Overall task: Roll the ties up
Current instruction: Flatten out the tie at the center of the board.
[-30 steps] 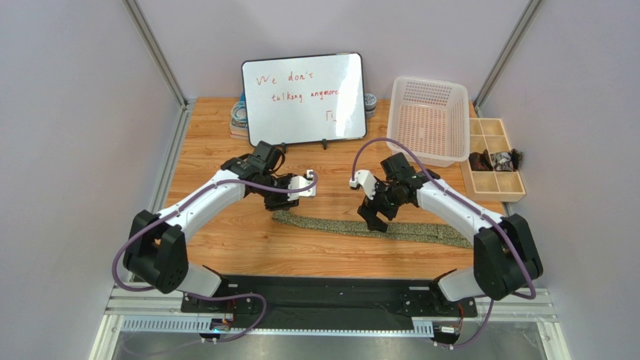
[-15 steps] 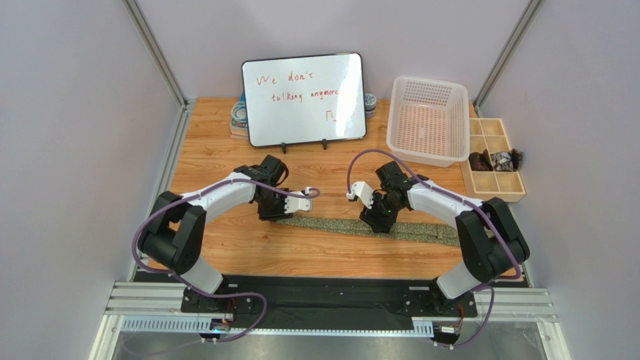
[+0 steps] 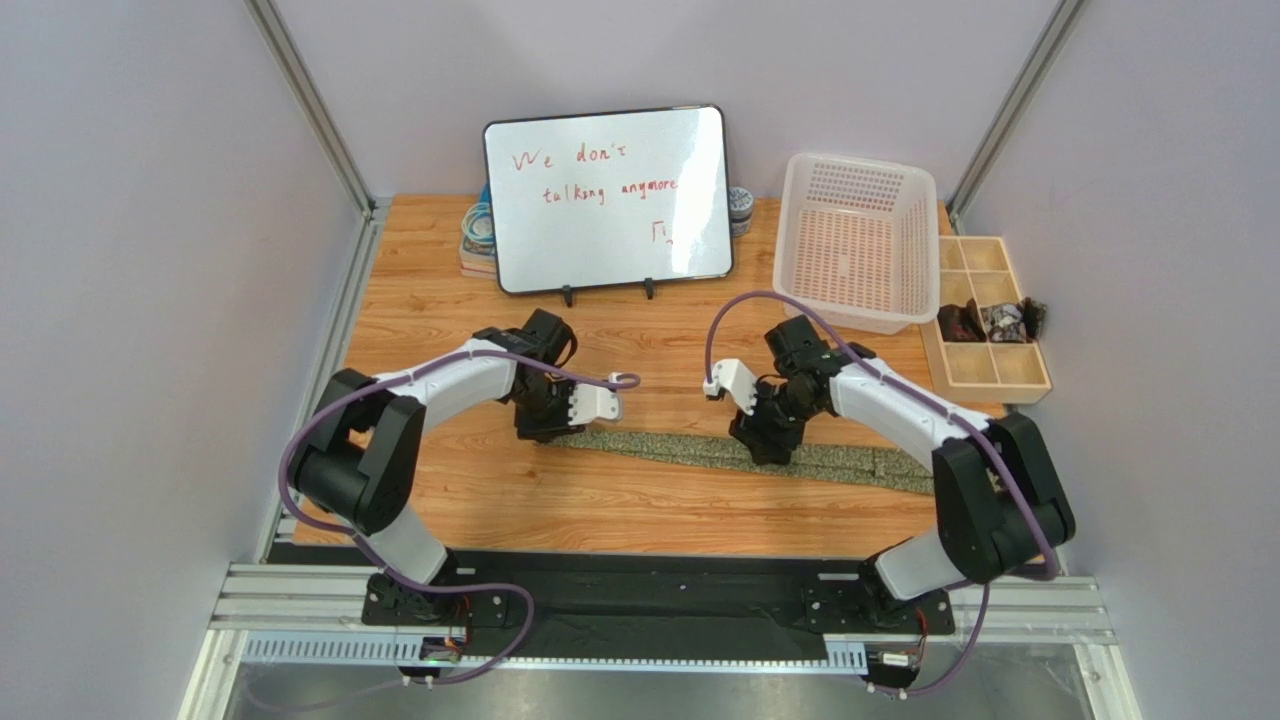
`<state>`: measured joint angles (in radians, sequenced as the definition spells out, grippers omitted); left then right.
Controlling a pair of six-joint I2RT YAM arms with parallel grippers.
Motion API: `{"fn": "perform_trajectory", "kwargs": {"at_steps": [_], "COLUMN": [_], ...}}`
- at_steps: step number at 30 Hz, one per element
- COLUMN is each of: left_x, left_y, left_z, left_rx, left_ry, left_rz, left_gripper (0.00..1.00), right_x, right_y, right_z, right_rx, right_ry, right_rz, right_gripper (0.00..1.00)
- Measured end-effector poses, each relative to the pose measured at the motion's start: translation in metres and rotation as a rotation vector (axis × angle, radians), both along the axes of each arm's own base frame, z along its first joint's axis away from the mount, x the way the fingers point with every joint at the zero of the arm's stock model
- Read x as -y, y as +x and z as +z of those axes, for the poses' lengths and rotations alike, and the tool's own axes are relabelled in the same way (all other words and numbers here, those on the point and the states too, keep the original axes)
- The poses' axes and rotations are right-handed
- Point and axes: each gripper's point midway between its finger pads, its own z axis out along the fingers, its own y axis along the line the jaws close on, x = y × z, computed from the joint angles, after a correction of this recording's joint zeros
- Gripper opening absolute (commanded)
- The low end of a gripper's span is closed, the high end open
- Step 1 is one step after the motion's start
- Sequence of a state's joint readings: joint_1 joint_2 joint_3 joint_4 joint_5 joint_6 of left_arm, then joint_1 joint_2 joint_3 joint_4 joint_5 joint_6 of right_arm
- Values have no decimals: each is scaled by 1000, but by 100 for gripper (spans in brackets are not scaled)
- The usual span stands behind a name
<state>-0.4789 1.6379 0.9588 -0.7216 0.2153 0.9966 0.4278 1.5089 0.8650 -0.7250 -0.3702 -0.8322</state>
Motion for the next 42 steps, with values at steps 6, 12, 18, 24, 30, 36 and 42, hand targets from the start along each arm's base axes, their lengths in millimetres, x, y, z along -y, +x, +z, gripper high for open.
{"fn": "perform_trajectory", "kwargs": {"at_steps": [6, 12, 18, 24, 30, 36, 42], "left_x": [0, 1, -1, 0, -5, -4, -4], "left_y": [-4, 9, 14, 1, 1, 1, 4], "left_z": [4, 48, 92, 87, 84, 88, 93], "left_rx": [-52, -43, -29, -153, -249, -309, -311], "left_ry": [-59, -217, -369, -414, -470, -534, -575], "left_rz": [56, 250, 490, 699, 909, 1064, 1204], "left_gripper": [50, 59, 67, 72, 75, 76, 76], "right_x": [-37, -81, -131, -149, -126, -88, -59], "right_y": [11, 28, 30, 25, 32, 14, -5], "right_z": [61, 90, 61, 37, 23, 10, -9], "right_rx": [35, -107, -317, -276, -116, -37, -36], "right_ry": [216, 401, 390, 320, 224, 82, -26], "right_rz": [-122, -370, -518, -453, -309, -126, -5], "right_gripper": [44, 25, 43, 72, 94, 95, 84]}}
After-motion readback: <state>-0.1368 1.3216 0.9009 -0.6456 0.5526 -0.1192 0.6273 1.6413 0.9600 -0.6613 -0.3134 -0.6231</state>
